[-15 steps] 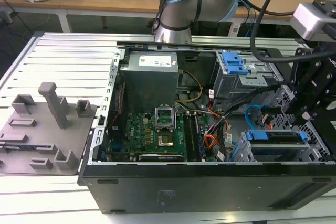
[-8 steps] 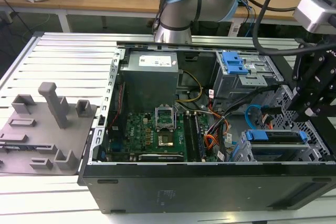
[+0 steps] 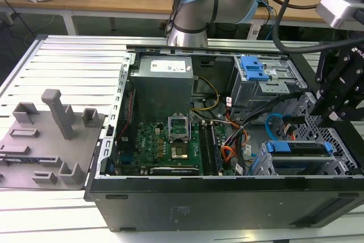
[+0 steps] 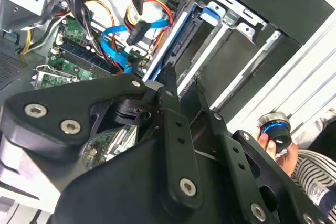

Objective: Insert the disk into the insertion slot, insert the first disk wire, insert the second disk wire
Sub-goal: 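Insert the first disk wire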

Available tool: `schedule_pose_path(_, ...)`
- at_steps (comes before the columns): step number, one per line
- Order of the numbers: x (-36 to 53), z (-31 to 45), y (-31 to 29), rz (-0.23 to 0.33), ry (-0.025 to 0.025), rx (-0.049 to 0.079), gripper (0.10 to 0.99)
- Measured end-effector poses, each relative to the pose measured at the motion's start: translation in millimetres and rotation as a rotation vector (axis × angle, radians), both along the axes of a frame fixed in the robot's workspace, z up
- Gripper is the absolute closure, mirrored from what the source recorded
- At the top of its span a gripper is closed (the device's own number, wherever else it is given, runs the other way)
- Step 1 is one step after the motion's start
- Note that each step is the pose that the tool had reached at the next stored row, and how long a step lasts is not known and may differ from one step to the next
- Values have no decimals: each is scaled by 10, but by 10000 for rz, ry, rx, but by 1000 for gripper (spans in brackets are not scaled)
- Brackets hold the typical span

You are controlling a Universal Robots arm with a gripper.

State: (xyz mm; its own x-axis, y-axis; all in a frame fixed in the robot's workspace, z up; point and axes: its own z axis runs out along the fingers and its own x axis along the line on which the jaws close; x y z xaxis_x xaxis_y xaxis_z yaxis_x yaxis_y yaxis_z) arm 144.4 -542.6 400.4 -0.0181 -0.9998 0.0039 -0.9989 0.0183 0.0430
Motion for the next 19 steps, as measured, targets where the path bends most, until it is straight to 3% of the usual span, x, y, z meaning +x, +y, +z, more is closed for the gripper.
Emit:
schedule_pose_path(9, 0, -3, 259, 0, 0, 0, 784)
schedule_pose_path(13, 0, -29, 304, 0, 0, 1, 784)
schedule_pose_path(16, 0, -94, 309, 0, 0, -1, 784)
schedule_pose_path(19, 0, -208, 337, -1, 0, -1, 784)
